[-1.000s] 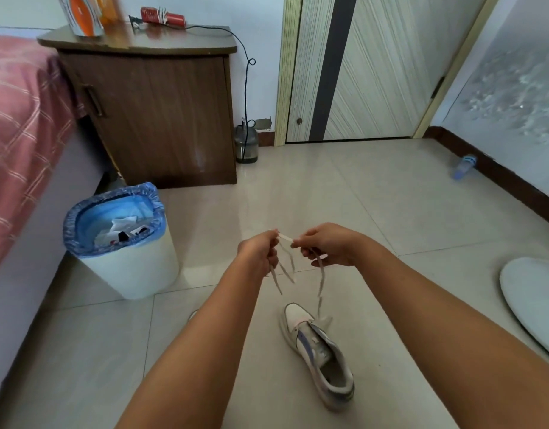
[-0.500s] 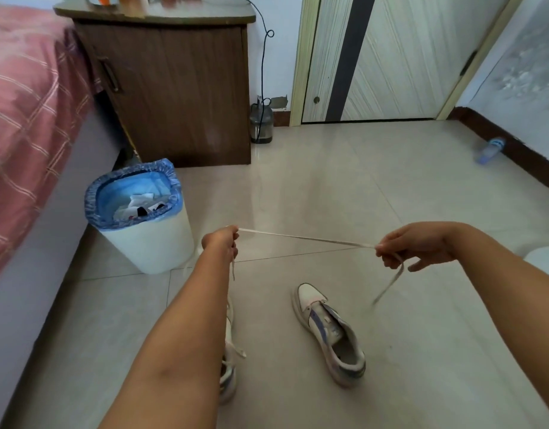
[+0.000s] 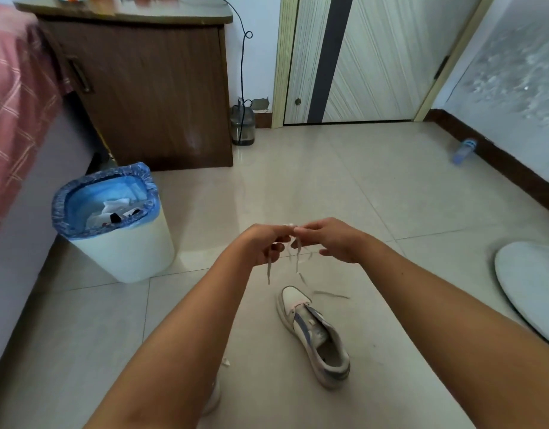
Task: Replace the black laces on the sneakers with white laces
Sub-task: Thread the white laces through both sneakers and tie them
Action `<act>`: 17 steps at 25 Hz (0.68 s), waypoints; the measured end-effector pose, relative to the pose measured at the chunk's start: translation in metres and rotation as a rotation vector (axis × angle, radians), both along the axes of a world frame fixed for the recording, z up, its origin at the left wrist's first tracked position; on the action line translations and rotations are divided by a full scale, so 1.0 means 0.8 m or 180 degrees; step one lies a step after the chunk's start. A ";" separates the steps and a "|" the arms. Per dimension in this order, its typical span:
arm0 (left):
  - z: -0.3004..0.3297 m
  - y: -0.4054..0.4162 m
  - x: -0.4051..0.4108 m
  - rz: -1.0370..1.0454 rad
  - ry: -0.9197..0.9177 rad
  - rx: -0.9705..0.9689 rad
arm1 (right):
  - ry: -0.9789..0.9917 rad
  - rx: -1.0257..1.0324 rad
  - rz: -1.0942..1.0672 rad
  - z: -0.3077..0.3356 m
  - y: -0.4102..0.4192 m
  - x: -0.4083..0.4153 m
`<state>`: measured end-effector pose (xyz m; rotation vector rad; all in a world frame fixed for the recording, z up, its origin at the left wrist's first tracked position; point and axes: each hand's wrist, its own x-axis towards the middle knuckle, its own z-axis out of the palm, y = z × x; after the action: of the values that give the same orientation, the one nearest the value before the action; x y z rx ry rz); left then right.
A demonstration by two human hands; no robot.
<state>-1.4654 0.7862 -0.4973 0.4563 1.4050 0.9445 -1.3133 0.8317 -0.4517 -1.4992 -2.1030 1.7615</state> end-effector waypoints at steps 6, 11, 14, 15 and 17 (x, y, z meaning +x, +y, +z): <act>-0.036 0.006 -0.042 0.1075 -0.0020 -0.0208 | -0.0459 -0.0072 0.0402 -0.002 0.014 0.032; -0.078 -0.013 -0.109 0.1991 0.0033 -0.0483 | -0.0824 -0.0758 0.0441 0.012 0.040 0.115; -0.072 -0.020 -0.111 0.1425 0.0217 -0.0589 | -0.0296 -0.0974 -0.0177 0.018 0.046 0.127; -0.068 -0.023 -0.107 0.1135 0.0310 -0.0649 | 0.0049 -0.1000 -0.0494 0.017 0.048 0.118; -0.059 -0.024 -0.099 0.0820 0.0451 -0.0670 | 0.0592 -0.1073 -0.1164 0.010 0.051 0.093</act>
<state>-1.5444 0.7672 -0.5448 0.1891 1.7013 0.9706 -1.2388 0.8727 -0.4439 -1.5863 -1.3901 2.0754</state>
